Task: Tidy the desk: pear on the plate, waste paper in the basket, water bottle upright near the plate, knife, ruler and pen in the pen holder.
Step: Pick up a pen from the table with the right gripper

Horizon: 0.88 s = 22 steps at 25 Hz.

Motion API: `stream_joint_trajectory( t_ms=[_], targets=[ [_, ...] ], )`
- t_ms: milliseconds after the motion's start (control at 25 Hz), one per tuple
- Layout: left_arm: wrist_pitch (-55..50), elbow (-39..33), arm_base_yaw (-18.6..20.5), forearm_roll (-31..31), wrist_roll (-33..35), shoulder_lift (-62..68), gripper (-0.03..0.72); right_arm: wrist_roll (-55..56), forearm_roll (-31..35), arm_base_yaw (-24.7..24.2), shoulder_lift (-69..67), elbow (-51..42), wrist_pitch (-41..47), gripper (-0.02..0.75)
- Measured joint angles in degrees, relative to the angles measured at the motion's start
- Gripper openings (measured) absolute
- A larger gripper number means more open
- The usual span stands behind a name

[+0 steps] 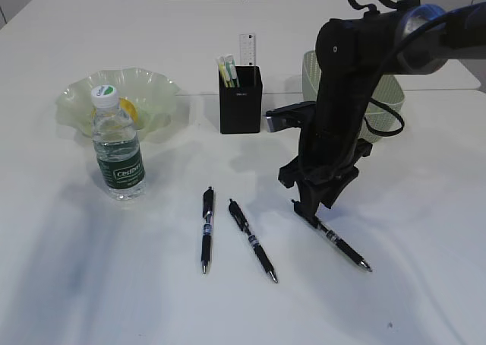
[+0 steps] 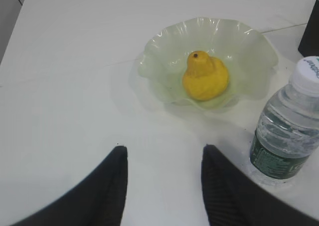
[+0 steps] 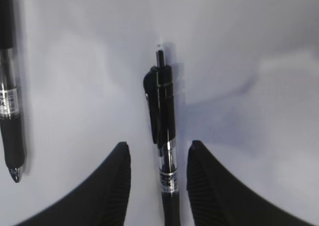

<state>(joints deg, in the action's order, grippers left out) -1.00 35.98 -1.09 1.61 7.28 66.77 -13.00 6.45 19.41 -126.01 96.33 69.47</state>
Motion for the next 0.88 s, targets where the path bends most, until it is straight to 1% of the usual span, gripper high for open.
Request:
stream_joint_trajectory(
  t_ms=[360,600,880],
  targets=[
    [0.0,0.0,0.0,0.0,0.0,0.0,0.341,0.0,0.5,0.0,-0.1,0.0,-2.0,0.295],
    [0.0,0.0,0.0,0.0,0.0,0.0,0.341,0.0,1.9,0.0,-1.1,0.0,-2.6,0.333],
    [0.0,0.0,0.0,0.0,0.0,0.0,0.341,0.0,1.9,0.0,-1.7,0.0,-3.2,0.337]
  ],
)
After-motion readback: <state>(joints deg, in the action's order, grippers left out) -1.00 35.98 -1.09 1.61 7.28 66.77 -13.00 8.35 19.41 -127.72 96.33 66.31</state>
